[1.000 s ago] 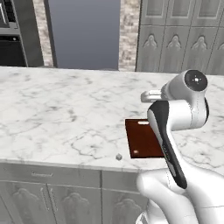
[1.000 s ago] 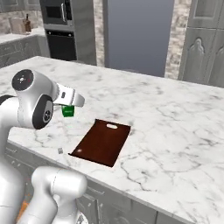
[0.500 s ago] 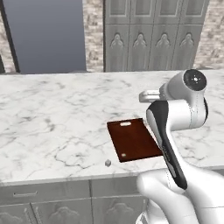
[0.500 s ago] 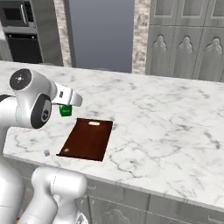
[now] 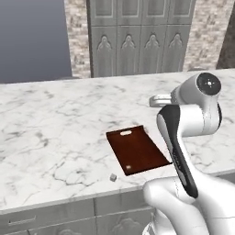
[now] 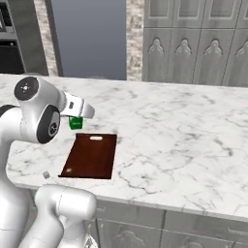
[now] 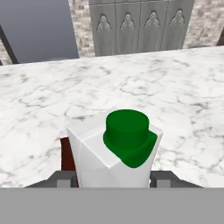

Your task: Take out the milk from the fridge and place it on the tray on the counter. Then take the sugar cube near the tray and place it in the tray.

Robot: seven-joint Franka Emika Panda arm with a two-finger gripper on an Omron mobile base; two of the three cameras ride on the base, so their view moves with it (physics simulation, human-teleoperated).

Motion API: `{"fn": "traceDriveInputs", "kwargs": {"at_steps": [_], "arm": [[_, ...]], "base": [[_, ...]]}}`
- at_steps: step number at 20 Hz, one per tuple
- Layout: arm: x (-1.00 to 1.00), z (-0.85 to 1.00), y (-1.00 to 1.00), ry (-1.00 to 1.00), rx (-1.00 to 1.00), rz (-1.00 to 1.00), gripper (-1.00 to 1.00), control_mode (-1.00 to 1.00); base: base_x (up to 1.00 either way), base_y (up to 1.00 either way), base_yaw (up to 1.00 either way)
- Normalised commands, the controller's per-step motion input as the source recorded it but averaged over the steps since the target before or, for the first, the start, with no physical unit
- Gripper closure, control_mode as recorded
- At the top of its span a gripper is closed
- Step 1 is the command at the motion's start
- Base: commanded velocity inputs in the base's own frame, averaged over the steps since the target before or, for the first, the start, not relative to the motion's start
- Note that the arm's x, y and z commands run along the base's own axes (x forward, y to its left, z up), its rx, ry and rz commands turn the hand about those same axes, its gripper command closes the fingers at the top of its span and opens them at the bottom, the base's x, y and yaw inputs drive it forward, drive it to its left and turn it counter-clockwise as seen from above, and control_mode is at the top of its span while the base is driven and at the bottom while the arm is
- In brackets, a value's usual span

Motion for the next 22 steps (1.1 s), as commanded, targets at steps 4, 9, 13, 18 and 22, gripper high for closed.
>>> {"fn": "traceDriveInputs", "kwargs": {"at_steps": [4, 9, 13, 18, 22], "arm": [[0.00, 0.00, 0.00, 0.00, 0.00, 0.00, 1.00, 1.00], [0.00, 0.00, 0.00, 0.00, 0.00, 0.00, 1.00, 1.00], [0.00, 0.00, 0.00, 0.00, 0.00, 0.00, 1.00, 1.00], [0.21, -0.29, -0.15, 0.00, 0.03, 0.13, 1.00, -1.00], [0.30, -0.81, 0.00, 0.01, 0.00, 0.20, 1.00, -1.00]], "base": [[0.84, 0.24, 0.00], [0.80, -0.02, 0.10], [0.97, 0.03, 0.10], [0.29, 0.00, 0.02], [0.00, 0.00, 0.00]]}}
